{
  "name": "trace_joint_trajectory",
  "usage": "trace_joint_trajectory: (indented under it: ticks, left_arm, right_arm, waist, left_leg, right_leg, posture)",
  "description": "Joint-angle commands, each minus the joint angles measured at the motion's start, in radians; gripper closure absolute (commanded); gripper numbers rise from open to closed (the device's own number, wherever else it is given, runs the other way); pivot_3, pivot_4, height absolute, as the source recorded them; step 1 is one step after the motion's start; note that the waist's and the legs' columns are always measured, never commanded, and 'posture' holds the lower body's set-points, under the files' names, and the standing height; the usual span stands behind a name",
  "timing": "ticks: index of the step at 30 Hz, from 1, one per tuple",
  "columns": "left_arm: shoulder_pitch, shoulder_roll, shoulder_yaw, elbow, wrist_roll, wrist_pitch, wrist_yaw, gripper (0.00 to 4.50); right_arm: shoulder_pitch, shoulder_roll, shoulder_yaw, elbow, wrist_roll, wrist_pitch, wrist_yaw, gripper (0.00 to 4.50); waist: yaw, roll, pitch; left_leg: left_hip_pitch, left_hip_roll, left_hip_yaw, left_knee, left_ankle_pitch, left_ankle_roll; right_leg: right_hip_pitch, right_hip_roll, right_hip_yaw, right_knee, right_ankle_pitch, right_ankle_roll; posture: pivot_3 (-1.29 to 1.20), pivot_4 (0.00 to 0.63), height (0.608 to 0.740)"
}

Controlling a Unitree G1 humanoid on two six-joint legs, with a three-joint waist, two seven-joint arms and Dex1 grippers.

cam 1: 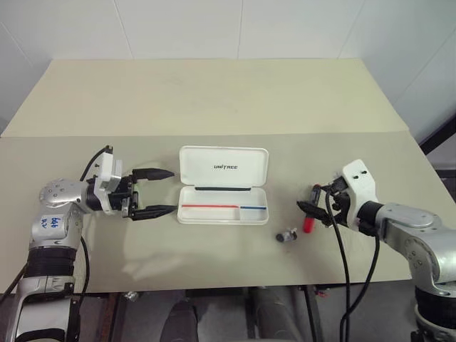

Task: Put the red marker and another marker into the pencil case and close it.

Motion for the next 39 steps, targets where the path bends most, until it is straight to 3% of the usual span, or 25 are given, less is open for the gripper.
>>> trace_joint_trajectory:
  ticks: [1, 15, 27, 39]
  left_arm:
    - [-0.016, 0.002, 0.008, -0.004, -0.005, -0.014, -0.006, 0.00]
    - [0.018, 0.012, 0.022, -0.037, -0.010, -0.004, 0.015, 0.00]
    - [0.013, 0.009, 0.020, -0.031, -0.008, -0.006, 0.023, 0.00]
    - [-0.004, 0.006, 0.018, -0.011, -0.012, -0.021, 0.003, 0.00]
  right_arm:
    - [-0.002, 0.018, -0.004, 0.006, -0.015, 0.004, -0.060, 0.06]
    - [0.007, 0.038, 0.015, 0.128, -0.070, -0.063, -0.148, 0.06]
    - [0.002, 0.033, 0.014, 0.121, -0.059, -0.082, -0.151, 3.90]
    - [-0.231, -0.101, 0.142, 0.053, 0.021, -0.165, 0.061, 3.90]
  waist:
    - [0.000, 0.000, 0.000]
    - [0.000, 0.000, 0.000]
    - [0.002, -0.001, -0.001]
    - [-0.005, 0.000, 0.000]
  left_leg:
    - [0.000, 0.000, 0.000, 0.000, 0.000, 0.000]
    - [0.000, 0.000, 0.000, 0.000, 0.000, 0.000]
    - [0.000, 0.000, 0.000, 0.001, 0.000, 0.000]
    - [0.001, 0.000, 0.000, -0.001, 0.000, 0.000]
  right_leg:
    - [0.000, 0.000, 0.000, 0.000, 0.000, 0.000]
    - [0.000, 0.000, 0.000, 0.000, 0.000, 0.000]
    - [0.001, 0.000, 0.000, -0.001, 0.000, -0.001]
    - [0.000, 0.000, 0.000, -0.001, 0.000, 0.000]
  posture:
    - [0.00, 0.150, 0.740]
    - [0.00, 0.150, 0.740]
    - [0.00, 0.150, 0.740]
    - [0.00, 0.150, 0.740]
